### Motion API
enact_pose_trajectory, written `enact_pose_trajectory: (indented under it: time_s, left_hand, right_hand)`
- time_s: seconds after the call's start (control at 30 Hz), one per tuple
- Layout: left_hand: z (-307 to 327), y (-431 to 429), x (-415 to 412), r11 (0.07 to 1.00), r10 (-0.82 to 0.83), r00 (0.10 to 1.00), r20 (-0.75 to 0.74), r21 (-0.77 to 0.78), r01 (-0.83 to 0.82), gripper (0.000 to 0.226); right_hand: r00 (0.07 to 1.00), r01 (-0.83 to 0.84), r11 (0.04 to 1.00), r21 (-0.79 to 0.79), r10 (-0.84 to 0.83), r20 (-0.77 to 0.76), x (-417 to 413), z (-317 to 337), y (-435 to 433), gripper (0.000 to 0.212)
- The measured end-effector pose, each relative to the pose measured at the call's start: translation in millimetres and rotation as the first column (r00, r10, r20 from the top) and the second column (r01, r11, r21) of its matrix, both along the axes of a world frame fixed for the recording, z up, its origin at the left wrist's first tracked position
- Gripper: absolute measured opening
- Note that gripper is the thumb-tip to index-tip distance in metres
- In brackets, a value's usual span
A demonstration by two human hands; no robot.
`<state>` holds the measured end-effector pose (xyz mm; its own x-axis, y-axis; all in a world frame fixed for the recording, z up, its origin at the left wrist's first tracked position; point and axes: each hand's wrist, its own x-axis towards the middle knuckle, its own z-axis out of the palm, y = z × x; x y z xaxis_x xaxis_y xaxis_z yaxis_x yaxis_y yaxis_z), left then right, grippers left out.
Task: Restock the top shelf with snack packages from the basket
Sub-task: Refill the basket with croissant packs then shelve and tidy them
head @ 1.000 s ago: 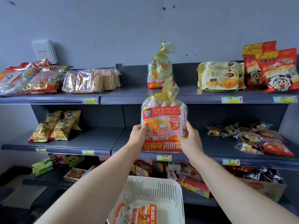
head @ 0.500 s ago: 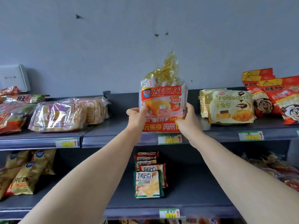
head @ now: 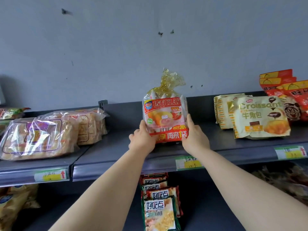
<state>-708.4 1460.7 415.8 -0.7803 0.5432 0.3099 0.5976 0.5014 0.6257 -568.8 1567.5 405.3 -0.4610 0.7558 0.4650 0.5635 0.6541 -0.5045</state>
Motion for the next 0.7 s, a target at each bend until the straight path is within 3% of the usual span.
enact_pose_trajectory:
  time_s: [0.13, 0.27, 0.4, 0.53, 0.7]
  left_hand:
    - [-10.8, 8.6, -12.8, 0.993, 0.003, 0.994, -0.110, -0.117, -0.016, 0.070]
    - [-13.6, 13.0, -8.6, 0.991, -0.016, 0.984, -0.179, -0.132, -0.008, 0.073]
    - [-10.1, 4.3, 1.7, 0.996, 0.067, 0.985, -0.161, 0.061, -0.057, 0.069]
    - [-11.8, -5.9, 12.1, 0.969, 0.084, 0.948, -0.306, 0.246, -0.006, 0.047]
    - [-16.2, -16.0, 25.0, 0.996, -0.039, 0.867, -0.496, 0.054, 0.076, 0.037]
  right_hand:
    - [0.990, -0.052, 0.992, 0.117, 0.036, 0.139, -8.2, -14.7, 4.9, 0.078]
    - [0.973, -0.020, 0.996, 0.085, 0.000, 0.229, -10.8, -15.5, 10.1, 0.079]
    - [0.976, 0.039, 0.990, 0.138, -0.068, 0.209, -7.6, -16.9, 3.0, 0.076]
    - [0.994, 0.010, 0.971, 0.240, -0.036, 0.107, 2.1, -20.0, -7.6, 0.069]
    - [0.987, -0.110, 0.972, 0.206, 0.083, 0.135, 26.6, -29.4, -21.0, 0.059]
